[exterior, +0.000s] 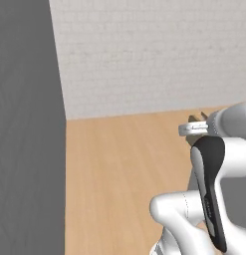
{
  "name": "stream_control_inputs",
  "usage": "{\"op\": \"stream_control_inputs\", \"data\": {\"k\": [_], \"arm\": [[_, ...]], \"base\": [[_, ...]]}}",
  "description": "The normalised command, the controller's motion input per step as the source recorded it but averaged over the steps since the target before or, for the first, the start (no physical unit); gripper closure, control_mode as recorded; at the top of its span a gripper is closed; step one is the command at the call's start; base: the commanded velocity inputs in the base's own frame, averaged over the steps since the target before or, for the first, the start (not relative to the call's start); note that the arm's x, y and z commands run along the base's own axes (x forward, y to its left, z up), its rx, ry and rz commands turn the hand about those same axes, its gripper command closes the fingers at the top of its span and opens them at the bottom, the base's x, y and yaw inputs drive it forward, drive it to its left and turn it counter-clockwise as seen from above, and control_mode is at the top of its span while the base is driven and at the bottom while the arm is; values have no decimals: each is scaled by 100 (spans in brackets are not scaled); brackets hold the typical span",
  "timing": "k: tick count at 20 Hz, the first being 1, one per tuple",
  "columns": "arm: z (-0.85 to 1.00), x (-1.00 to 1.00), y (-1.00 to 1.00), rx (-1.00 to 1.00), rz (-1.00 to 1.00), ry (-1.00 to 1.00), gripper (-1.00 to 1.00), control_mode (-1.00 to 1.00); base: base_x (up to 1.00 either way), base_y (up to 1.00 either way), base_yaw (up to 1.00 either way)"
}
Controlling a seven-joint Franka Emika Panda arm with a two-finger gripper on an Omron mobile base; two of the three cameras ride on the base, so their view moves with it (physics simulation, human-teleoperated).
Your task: Start the toaster. Once the lever pops up, take the bread to the plate on the dining counter.
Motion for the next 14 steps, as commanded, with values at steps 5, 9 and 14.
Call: {"op": "stream_control_inputs", "data": {"k": [5, 9, 14], "arm": [[0, 0, 0, 0, 0, 0, 100, 100], [0, 0, 0, 0, 0, 0, 100, 100], [0, 0, 0, 0, 0, 0, 100, 100]], "base": [[100, 26, 0], [100, 28, 0], [100, 44, -1]]}}
